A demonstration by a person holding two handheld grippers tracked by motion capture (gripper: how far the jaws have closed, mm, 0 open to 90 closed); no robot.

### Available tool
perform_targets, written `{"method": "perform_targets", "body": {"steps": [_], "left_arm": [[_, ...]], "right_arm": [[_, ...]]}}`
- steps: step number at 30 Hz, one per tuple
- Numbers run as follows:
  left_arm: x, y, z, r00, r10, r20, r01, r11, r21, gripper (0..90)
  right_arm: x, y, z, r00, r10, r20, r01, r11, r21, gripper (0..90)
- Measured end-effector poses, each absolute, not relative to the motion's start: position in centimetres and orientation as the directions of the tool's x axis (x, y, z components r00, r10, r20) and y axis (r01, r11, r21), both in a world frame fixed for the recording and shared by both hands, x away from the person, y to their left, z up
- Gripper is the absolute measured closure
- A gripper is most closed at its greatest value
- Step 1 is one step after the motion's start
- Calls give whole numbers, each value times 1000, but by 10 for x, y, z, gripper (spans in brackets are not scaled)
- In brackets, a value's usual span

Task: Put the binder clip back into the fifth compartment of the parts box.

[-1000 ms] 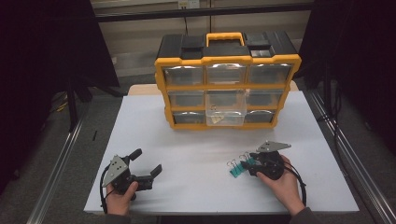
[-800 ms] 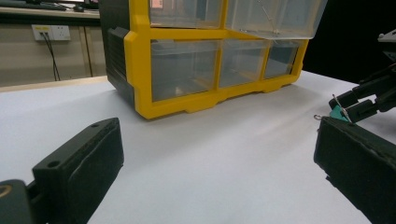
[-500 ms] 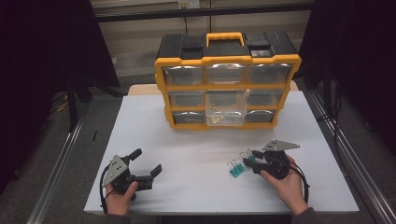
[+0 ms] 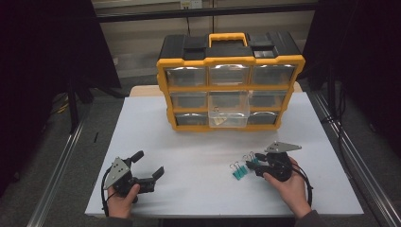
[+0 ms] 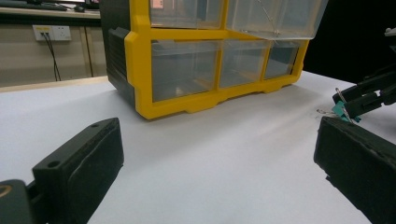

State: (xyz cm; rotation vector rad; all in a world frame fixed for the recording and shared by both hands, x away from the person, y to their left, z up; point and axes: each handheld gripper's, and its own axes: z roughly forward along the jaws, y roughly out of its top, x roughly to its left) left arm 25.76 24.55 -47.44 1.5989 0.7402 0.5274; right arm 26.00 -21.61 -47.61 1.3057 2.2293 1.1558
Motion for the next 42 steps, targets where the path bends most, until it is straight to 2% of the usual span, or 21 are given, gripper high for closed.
{"method": "perform_targets", "body": {"steps": [13,18,23,25,30,34,42], "left_arm": [[257,245,-474,693,716,-86,171,-47,984,16],[256,245,-473,683,725,-88,172,-43,984,16],[257,245,-474,692,717,-84,169,-49,984,16],[257,247,-473,698,714,-55,161,-82,984,16],[256,245,-473,699,709,-95,170,-36,985,16],[256,245,-473,696,713,-85,166,-45,985,16],[257,245,-473,697,711,-94,166,-33,986,16]], "right_arm": [[257,-211,-482,-525,846,89,614,304,728,470],[257,-211,-483,-528,846,71,610,319,726,499],[254,-217,-475,-516,850,110,593,261,762,501],[253,-221,-472,-509,853,116,567,230,791,502],[249,-229,-463,-486,862,147,516,146,844,501],[247,-230,-456,-481,862,161,468,97,878,502],[245,-224,-442,-503,850,155,403,72,912,502]]}}
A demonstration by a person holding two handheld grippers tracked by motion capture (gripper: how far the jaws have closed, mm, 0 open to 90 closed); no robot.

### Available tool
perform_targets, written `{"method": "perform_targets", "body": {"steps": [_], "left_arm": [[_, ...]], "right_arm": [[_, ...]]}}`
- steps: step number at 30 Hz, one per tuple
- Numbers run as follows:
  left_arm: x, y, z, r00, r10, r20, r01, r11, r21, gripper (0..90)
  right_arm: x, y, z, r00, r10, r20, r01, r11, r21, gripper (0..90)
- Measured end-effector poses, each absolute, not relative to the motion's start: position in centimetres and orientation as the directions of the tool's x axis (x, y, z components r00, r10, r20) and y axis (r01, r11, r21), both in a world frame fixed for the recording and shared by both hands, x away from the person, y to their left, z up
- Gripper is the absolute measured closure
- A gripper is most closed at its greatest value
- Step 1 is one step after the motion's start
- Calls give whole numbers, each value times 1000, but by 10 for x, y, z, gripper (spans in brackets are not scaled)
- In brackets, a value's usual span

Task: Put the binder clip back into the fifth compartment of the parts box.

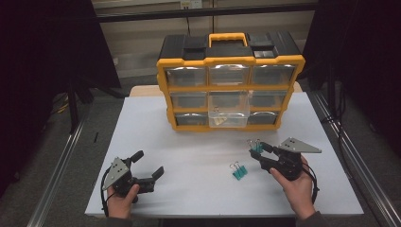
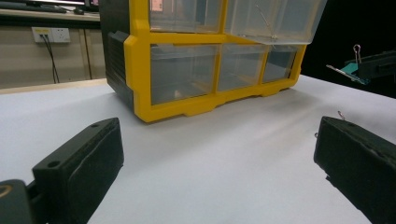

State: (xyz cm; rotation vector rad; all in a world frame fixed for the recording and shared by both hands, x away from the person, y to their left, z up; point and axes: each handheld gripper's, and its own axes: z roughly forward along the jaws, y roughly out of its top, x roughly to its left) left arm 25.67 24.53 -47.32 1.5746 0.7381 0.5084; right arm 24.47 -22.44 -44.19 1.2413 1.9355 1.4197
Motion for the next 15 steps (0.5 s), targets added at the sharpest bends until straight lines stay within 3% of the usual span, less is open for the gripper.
{"method": "perform_targets", "body": {"steps": [15], "left_arm": [[256,246,-473,698,711,-86,163,-41,986,16]], "right_arm": [[245,-223,-421,-515,845,143,342,50,938,502]]}}
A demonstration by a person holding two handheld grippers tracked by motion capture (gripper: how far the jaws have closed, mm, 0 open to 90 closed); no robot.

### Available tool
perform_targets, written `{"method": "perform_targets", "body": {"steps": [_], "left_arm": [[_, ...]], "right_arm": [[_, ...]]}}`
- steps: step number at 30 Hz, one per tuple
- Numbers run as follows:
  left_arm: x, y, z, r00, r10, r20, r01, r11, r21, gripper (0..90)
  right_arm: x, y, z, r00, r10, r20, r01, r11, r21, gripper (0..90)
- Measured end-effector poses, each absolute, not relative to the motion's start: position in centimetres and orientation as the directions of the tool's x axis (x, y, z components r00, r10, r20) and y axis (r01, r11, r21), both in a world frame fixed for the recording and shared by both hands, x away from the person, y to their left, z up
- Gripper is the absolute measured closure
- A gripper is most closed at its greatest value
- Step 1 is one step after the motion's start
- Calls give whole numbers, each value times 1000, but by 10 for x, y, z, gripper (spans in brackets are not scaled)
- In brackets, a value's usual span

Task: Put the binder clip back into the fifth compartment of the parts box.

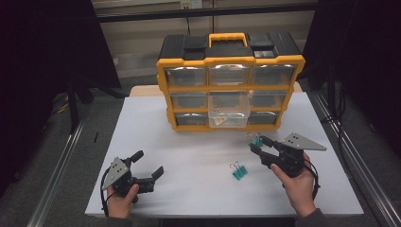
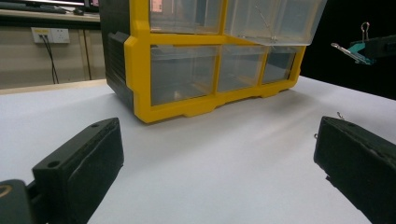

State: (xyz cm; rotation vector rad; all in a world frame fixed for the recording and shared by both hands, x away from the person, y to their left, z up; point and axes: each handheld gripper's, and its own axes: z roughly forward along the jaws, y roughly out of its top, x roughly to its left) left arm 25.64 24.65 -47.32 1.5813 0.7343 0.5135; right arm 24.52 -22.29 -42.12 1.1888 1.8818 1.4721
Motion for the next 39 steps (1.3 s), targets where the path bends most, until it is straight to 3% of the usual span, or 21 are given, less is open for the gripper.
{"method": "perform_targets", "body": {"steps": [22,39], "left_arm": [[257,247,-474,690,718,-91,167,-35,985,16],[256,246,-474,692,714,-107,172,-20,985,16]], "right_arm": [[251,-231,-383,-494,859,134,252,-5,968,502],[261,-227,-359,-482,864,145,237,-31,971,502]]}}
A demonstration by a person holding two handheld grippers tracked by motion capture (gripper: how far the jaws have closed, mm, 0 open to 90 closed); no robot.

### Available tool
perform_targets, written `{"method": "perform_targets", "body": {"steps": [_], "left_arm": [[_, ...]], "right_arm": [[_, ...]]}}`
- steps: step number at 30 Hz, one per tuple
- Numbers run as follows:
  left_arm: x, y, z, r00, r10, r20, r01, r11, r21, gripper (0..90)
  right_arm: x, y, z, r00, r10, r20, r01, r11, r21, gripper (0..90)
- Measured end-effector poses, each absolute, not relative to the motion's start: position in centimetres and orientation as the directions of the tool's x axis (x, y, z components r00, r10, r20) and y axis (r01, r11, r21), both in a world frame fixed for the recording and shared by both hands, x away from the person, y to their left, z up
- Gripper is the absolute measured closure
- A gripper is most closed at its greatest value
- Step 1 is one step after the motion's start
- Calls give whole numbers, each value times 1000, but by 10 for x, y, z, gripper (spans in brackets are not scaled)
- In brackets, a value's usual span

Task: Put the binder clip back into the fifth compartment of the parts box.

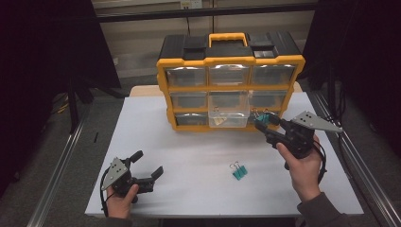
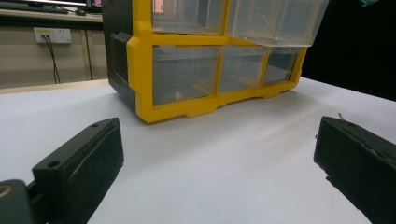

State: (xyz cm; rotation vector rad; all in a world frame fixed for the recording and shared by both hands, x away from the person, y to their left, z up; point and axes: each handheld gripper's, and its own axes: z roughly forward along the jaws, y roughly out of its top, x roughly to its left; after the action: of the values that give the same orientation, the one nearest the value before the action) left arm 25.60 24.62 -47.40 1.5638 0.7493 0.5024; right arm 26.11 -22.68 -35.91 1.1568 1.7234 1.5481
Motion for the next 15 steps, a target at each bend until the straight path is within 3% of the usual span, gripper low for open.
{"method": "perform_targets", "body": {"steps": [15], "left_arm": [[257,246,-474,689,717,-102,171,-24,985,16]], "right_arm": [[270,-219,-339,-484,864,139,213,-38,976,502]]}}
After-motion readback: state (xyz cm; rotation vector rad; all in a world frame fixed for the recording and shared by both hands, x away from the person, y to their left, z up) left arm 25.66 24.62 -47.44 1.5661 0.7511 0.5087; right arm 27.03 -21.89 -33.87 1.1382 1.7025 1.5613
